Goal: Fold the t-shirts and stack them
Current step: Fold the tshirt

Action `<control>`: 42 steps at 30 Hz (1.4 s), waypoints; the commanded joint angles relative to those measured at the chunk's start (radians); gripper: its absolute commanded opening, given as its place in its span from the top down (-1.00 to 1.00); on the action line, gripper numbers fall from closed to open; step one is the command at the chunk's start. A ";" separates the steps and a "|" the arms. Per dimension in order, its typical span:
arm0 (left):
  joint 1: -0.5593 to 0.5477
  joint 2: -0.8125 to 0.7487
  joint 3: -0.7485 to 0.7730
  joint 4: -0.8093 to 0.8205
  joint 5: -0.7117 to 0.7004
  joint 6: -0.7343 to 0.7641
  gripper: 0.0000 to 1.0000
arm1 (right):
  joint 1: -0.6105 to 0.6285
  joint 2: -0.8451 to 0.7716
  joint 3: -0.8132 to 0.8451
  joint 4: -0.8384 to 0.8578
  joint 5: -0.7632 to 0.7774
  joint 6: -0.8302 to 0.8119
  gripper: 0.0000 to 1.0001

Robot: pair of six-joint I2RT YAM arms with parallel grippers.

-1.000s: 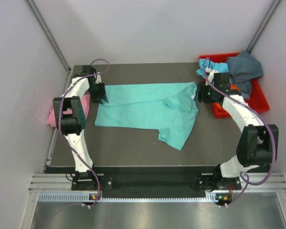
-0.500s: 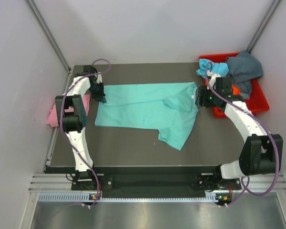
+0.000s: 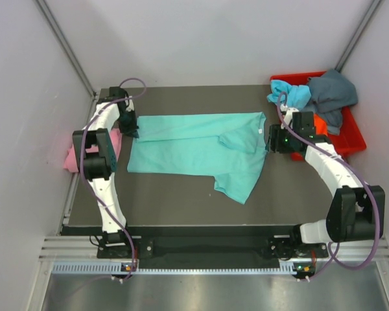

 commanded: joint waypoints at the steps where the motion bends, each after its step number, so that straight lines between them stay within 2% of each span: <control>1: 0.006 -0.032 0.029 -0.010 -0.010 0.004 0.58 | 0.003 -0.054 -0.001 0.019 -0.014 -0.024 -0.18; 3: 0.006 -0.047 0.030 -0.020 -0.008 0.007 0.31 | 0.003 -0.060 -0.004 0.008 -0.022 -0.041 -0.18; 5: 0.006 -0.075 0.033 -0.029 -0.034 0.002 0.16 | 0.004 -0.071 -0.002 -0.024 -0.092 -0.120 -0.18; 7: 0.009 -0.153 0.015 -0.031 -0.054 0.001 0.11 | 0.027 -0.093 0.014 -0.067 -0.211 -0.249 -0.17; 9: 0.011 -0.246 -0.017 -0.039 -0.073 -0.012 -0.05 | 0.056 -0.120 0.028 -0.142 -0.261 -0.343 -0.15; 12: 0.011 -0.343 -0.161 -0.066 -0.025 -0.018 -0.05 | 0.150 -0.169 0.022 -0.204 -0.313 -0.511 -0.11; 18: 0.011 -0.374 -0.327 -0.091 -0.031 -0.029 -0.02 | 0.273 -0.197 -0.041 -0.280 -0.367 -0.628 -0.06; 24: 0.011 -0.327 -0.283 -0.076 -0.048 -0.022 0.01 | 0.440 -0.203 -0.105 -0.308 -0.307 -0.826 0.04; 28: 0.011 -0.322 -0.255 -0.062 -0.054 -0.027 0.01 | 0.498 -0.215 -0.171 -0.297 -0.277 -0.918 0.09; 42: 0.011 -0.336 -0.249 -0.054 -0.100 -0.025 0.00 | 0.646 -0.229 -0.332 -0.144 -0.183 -0.996 0.04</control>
